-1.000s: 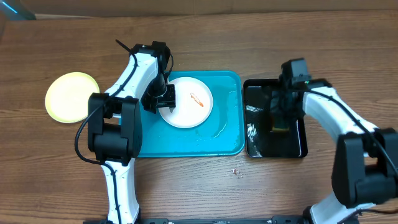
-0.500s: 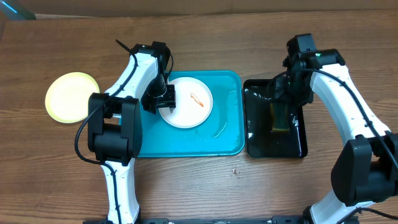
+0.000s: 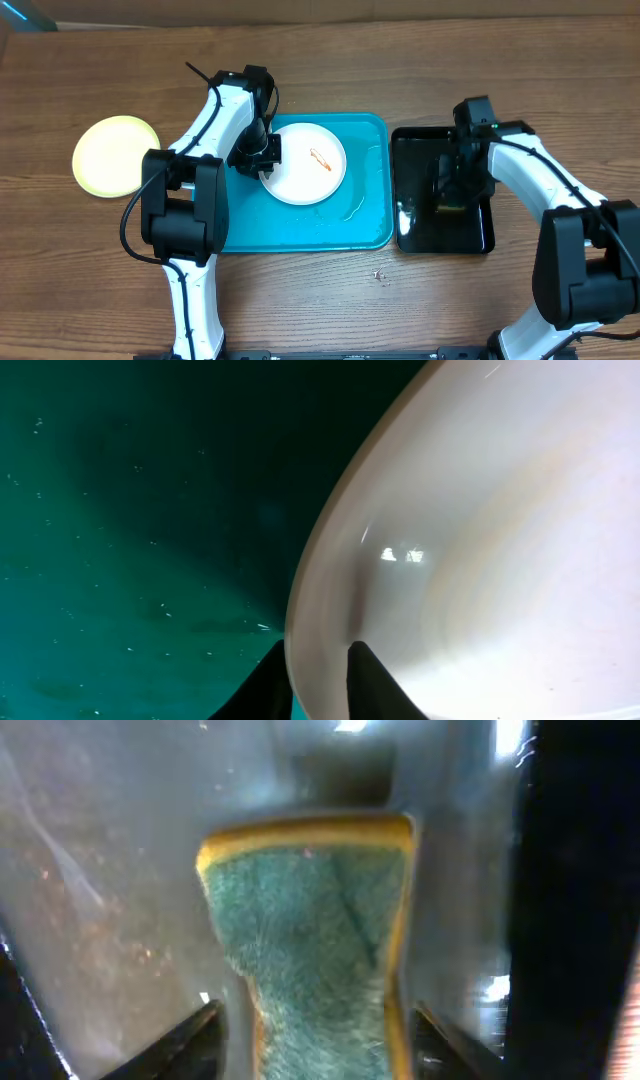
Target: Clean dirty plates on tray and stack at the side
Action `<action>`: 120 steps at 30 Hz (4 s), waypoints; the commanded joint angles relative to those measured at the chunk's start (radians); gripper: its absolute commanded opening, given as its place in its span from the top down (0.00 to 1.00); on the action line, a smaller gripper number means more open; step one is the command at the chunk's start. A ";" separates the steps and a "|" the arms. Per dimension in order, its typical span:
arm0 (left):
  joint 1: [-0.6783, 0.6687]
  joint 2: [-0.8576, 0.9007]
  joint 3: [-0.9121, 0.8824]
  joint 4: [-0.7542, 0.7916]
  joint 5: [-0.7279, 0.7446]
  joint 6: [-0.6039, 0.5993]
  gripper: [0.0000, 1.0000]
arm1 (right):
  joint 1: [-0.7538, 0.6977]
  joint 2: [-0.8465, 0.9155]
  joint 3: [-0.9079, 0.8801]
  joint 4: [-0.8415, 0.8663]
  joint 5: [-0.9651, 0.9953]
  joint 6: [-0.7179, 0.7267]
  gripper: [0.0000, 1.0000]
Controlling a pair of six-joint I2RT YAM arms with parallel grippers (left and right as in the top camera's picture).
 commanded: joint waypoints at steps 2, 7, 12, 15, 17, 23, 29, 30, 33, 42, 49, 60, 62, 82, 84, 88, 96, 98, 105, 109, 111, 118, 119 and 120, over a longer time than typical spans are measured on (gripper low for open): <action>-0.002 0.010 -0.009 0.003 -0.005 0.001 0.80 | -0.003 -0.008 -0.040 -0.011 -0.128 0.001 0.57; -0.002 0.010 -0.009 0.003 -0.026 0.002 0.75 | -0.003 -0.008 -0.031 -0.040 -0.137 0.000 0.62; -0.002 0.010 -0.009 0.002 -0.031 0.005 0.66 | -0.011 -0.008 -0.010 -0.032 -0.118 0.001 0.36; -0.002 0.010 -0.009 -0.001 -0.029 0.005 0.66 | -0.010 -0.008 -0.019 0.010 -0.064 0.001 0.34; -0.002 0.010 -0.009 -0.005 -0.029 0.005 0.66 | -0.010 -0.008 -0.034 0.037 -0.047 0.002 0.36; -0.002 0.010 -0.009 0.000 -0.029 0.005 0.65 | -0.010 -0.008 -0.074 0.066 -0.082 0.031 0.96; -0.002 0.010 -0.009 0.014 -0.030 0.020 0.76 | -0.009 -0.043 0.081 -0.052 -0.130 0.026 0.96; -0.002 0.010 -0.009 0.014 -0.030 0.020 0.77 | -0.009 -0.054 0.120 -0.086 -0.130 0.026 0.96; -0.002 0.010 -0.009 0.015 -0.030 0.020 0.84 | -0.006 -0.081 0.196 -0.161 -0.102 0.027 0.96; -0.002 0.010 -0.009 0.057 -0.037 0.019 0.87 | -0.001 -0.106 0.187 -0.228 -0.060 0.027 0.96; -0.003 0.010 -0.009 0.055 -0.036 0.051 0.96 | 0.015 -0.134 0.220 -0.243 -0.111 0.020 0.96; -0.003 0.010 -0.010 0.015 0.020 0.062 0.96 | 0.090 -0.142 0.249 -0.327 0.062 0.042 0.96; -0.004 0.010 -0.012 0.006 0.021 0.065 0.96 | 0.103 -0.137 0.246 -0.267 0.073 -0.008 0.96; -0.108 0.010 -0.021 0.050 0.042 0.045 0.96 | 0.246 -0.115 0.255 0.027 -0.195 -0.026 0.96; -0.114 0.010 -0.021 0.052 0.042 0.042 0.96 | 0.303 -0.100 0.255 0.057 -0.105 -0.027 0.96; -0.115 0.010 -0.021 0.051 0.042 0.042 0.96 | 0.401 -0.053 0.255 0.100 0.094 -0.027 0.96; -0.115 0.010 -0.021 0.051 0.042 0.042 0.96 | 0.464 0.099 0.254 0.154 0.222 -0.031 0.96; -0.115 0.010 -0.021 0.051 0.042 0.042 0.96 | 0.464 0.135 0.254 0.175 0.221 -0.031 0.96; -0.115 0.010 -0.021 0.051 0.042 0.042 0.96 | 0.464 0.232 0.254 0.219 0.177 -0.031 0.96; -0.115 0.010 -0.021 0.051 0.042 0.042 0.96 | 0.464 0.270 0.254 0.223 0.128 -0.030 0.96; -0.115 0.010 -0.021 0.051 0.042 0.042 0.96 | 0.464 0.281 0.254 0.224 0.069 -0.030 0.96; -0.115 0.010 -0.021 0.052 0.042 0.042 0.96 | 0.464 0.288 0.253 0.227 -0.078 -0.014 0.96; -0.115 0.010 -0.021 0.052 0.042 0.042 0.96 | 0.464 0.288 0.253 0.227 -0.087 -0.001 0.96; -0.114 0.010 -0.021 0.052 0.042 0.042 0.96 | 0.464 0.288 0.253 0.227 -0.095 0.006 0.96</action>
